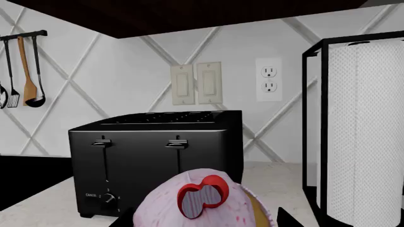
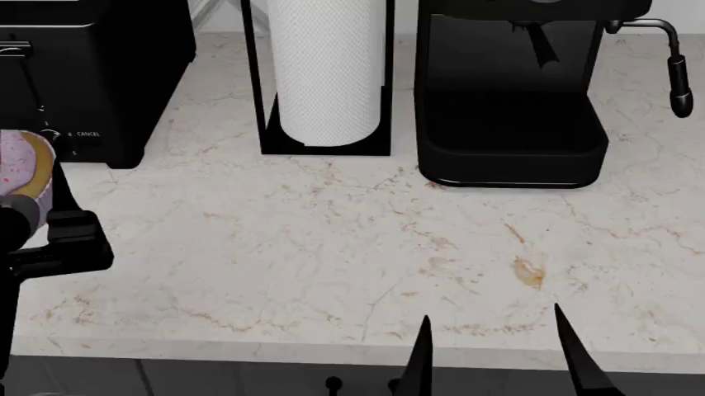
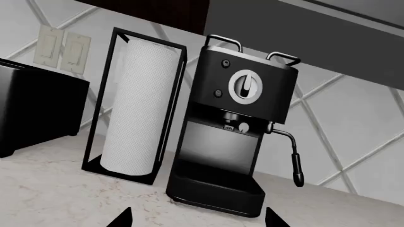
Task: Pick up the bowl with cake and place it on the tray. Pick up the cupcake and place it on the tray.
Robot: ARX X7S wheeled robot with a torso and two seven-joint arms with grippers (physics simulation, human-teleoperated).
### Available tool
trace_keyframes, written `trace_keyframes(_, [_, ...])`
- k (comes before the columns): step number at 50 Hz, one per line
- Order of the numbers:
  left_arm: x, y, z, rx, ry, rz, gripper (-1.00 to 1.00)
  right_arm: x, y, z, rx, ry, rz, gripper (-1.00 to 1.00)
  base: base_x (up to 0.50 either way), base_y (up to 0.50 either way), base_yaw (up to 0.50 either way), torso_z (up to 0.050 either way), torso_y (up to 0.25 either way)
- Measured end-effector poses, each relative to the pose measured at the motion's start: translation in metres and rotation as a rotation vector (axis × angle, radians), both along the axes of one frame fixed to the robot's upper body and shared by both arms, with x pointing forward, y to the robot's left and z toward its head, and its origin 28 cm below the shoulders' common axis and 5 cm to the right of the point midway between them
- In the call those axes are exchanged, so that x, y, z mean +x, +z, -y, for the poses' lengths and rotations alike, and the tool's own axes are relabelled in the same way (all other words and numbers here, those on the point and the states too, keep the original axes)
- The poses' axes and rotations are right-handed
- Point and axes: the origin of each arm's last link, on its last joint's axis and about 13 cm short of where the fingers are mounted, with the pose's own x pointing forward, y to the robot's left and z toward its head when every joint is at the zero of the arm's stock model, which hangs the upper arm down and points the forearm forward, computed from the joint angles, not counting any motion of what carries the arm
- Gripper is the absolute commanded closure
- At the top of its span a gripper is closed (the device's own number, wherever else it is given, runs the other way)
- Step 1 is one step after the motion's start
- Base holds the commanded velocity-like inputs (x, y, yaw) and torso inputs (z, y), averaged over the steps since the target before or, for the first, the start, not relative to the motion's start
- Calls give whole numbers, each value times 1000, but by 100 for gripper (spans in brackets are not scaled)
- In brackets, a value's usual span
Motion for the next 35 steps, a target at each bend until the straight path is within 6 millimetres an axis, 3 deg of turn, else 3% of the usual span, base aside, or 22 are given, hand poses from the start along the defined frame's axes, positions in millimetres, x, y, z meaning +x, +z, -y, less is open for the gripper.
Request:
trace_keyframes(5, [-14,4,0,14,-20,11,100,3,-1,-1,-4,3,3,-100,0,49,0,0,0])
trace_keyframes(15, [-31,7,1,29,-46,16,100,3,-2,-2,-11,6,9,-100,0,500,0,0,0])
trace_keyframes(35, [-40,8,-1,53,-66,24,100,0,-2,-6,-19,12,15,-100,0,500,0,0,0])
